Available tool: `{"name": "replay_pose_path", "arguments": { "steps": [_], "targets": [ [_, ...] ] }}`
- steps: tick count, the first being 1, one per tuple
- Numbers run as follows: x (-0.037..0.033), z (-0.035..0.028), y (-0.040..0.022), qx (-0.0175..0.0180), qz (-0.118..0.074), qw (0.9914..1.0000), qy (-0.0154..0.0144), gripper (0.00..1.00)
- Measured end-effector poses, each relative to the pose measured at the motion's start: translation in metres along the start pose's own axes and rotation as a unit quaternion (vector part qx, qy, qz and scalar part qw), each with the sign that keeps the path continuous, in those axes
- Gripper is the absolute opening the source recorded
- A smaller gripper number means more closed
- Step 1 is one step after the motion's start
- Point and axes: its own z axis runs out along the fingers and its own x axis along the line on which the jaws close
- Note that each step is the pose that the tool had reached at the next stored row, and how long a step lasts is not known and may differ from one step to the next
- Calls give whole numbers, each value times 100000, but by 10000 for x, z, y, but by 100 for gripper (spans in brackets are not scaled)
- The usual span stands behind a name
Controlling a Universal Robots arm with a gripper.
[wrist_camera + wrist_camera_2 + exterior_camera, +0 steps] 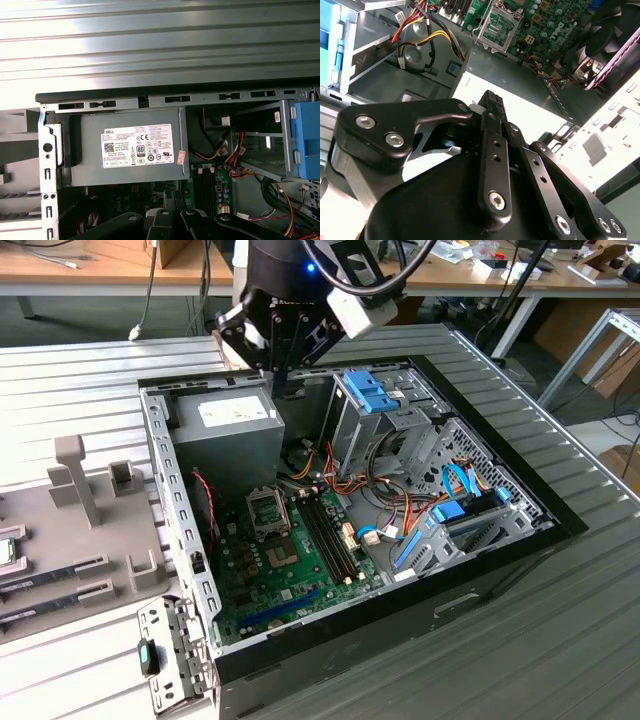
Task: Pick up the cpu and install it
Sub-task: 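Reach for the cpu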
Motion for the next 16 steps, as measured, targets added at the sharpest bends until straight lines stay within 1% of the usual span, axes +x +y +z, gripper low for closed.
{"name": "replay_pose_path", "arguments": {
  "steps": [16],
  "targets": [
    [58, -1, -4, -2, -5, 100000, -2, 11]
  ]
}}
